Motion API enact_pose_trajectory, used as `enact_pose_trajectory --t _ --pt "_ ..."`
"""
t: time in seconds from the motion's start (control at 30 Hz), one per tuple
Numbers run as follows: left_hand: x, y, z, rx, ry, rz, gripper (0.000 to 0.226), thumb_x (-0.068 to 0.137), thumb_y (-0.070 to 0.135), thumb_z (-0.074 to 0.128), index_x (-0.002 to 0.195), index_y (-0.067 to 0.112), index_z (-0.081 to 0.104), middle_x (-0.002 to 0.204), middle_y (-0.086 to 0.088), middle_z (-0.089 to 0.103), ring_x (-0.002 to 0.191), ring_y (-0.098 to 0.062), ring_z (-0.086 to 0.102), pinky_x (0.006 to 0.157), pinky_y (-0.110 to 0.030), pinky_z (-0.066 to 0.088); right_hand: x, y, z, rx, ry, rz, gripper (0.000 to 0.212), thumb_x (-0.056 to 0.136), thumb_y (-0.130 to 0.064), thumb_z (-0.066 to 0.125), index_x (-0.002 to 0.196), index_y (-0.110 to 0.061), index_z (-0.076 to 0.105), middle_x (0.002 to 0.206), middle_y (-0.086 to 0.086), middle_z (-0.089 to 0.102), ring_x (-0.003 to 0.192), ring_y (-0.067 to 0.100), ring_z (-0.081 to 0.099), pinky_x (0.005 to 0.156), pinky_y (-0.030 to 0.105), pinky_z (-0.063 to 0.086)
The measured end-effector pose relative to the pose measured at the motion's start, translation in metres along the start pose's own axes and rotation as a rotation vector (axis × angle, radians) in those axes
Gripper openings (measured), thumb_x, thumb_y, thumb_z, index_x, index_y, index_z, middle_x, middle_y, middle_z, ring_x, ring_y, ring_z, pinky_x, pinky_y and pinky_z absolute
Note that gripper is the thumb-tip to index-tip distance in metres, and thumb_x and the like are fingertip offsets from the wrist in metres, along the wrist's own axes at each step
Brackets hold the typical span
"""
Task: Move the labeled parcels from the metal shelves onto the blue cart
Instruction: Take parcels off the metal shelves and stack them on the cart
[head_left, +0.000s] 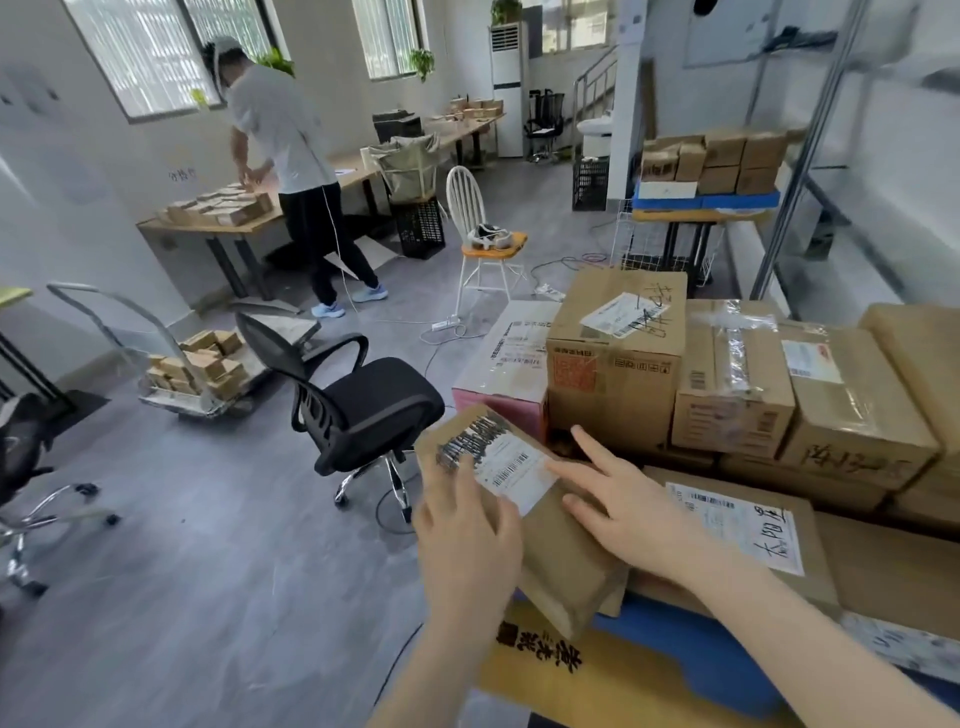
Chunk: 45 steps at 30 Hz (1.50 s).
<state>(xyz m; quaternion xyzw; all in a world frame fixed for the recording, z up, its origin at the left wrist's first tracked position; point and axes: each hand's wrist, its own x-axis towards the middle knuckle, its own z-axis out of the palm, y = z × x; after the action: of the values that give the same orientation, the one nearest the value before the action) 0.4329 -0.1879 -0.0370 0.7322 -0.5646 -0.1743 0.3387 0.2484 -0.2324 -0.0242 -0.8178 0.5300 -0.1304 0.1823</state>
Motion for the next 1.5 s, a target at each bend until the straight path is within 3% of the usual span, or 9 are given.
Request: enact_pose_trajectory --t 0.17,0.3,0.43,0.7,0.83,1.0,1.17,1.37,1.5 --pt "0.086 -0.027 -0.023 0.076 -0.128 -0.043 0.057 0.094 0.045 0.043 0.147 0.039 0.025 0.160 0.001 0.005 0.144 -0.030 0.011 0.114 -0.051 0.019 -0.059 -0.050 0.042 0.061 0.180 0.263 0.082 0.068 -0.088 0.021 0.142 -0.053 0.009 0.149 -0.017 -0.036 0.139 0.013 -0.030 0.112 0.047 0.023" --pt "0.104 -0.048 -0.016 -0.132 -0.255 0.014 0.051 0.095 0.042 0.046 0.144 0.035 0.033 0.140 -0.002 0.030 0.119 -0.020 0.044 0.097 -0.034 0.036 -0.056 -0.068 0.057 0.065 0.257 0.324 0.075 0.077 -0.073 0.047 0.142 -0.047 0.023 0.144 -0.015 -0.044 0.133 0.013 -0.041 0.112 0.041 0.028" --pt "0.100 -0.065 -0.019 -0.162 -0.201 0.060 0.047 0.092 0.042 0.049 0.138 0.038 0.039 0.125 0.001 0.033 0.111 -0.021 0.049 0.095 -0.037 0.041 -0.033 -0.043 0.046 0.109 0.350 0.287 0.063 0.081 -0.059 0.058 0.137 -0.043 0.036 0.154 -0.016 -0.025 0.139 0.007 -0.029 0.108 0.032 0.025" --pt "0.102 -0.074 -0.021 -0.224 -0.223 0.151 0.047 0.091 0.042 0.051 0.136 0.047 0.037 0.122 0.002 0.033 0.110 -0.018 0.044 0.092 -0.035 0.040 -0.007 -0.004 0.031 0.128 0.306 0.243 0.064 0.077 -0.064 0.057 0.136 -0.050 0.036 0.156 -0.017 0.006 0.141 -0.003 -0.014 0.115 0.039 0.016" --pt "0.104 -0.075 -0.018 -0.228 -0.270 0.220 0.046 0.092 0.043 0.050 0.134 0.052 0.035 0.121 0.005 0.032 0.100 0.005 0.039 0.082 -0.025 0.034 -0.010 -0.002 0.037 0.142 0.352 0.311 0.062 0.081 -0.058 0.058 0.136 -0.054 0.030 0.156 -0.019 0.003 0.144 0.008 -0.003 0.116 0.041 0.016" --pt "0.100 -0.063 -0.025 -0.093 -0.243 0.202 0.051 0.093 0.040 0.049 0.141 0.044 0.032 0.148 -0.008 0.024 0.129 -0.027 0.029 0.106 -0.044 0.029 -0.014 -0.008 0.038 0.127 0.347 0.345 0.061 0.085 -0.057 0.054 0.139 -0.054 0.025 0.155 -0.023 -0.005 0.143 0.010 0.011 0.110 0.029 0.023" --pt "0.061 0.000 -0.007 0.091 -0.173 0.792 0.058 0.092 0.037 0.046 0.147 0.034 0.028 0.158 -0.010 0.013 0.146 -0.029 0.002 0.114 -0.045 -0.003 -0.076 0.000 0.017 0.013 0.468 0.509 0.061 0.085 -0.064 0.045 0.140 -0.054 0.021 0.157 -0.020 -0.004 0.136 0.010 0.028 0.085 0.024 0.045" --pt "-0.076 0.113 0.074 0.156 -0.519 1.415 0.061 0.086 0.045 0.051 0.144 0.027 0.041 0.149 -0.015 0.038 0.137 -0.039 0.034 0.107 -0.058 0.027 -0.268 0.014 0.003 -0.199 0.565 1.054 0.062 0.090 -0.056 0.043 0.146 -0.040 0.022 0.160 0.000 0.008 0.143 0.019 0.018 0.108 0.036 0.029" --pt "-0.215 0.147 0.103 0.106 -0.775 1.582 0.066 0.086 0.044 0.060 0.146 0.030 0.037 0.155 -0.013 0.028 0.141 -0.038 0.026 0.110 -0.060 0.022 -0.420 -0.028 0.011 -0.286 0.577 1.411 0.063 0.092 -0.053 0.041 0.148 -0.034 0.020 0.159 0.003 0.008 0.142 0.023 0.018 0.109 0.039 0.025"
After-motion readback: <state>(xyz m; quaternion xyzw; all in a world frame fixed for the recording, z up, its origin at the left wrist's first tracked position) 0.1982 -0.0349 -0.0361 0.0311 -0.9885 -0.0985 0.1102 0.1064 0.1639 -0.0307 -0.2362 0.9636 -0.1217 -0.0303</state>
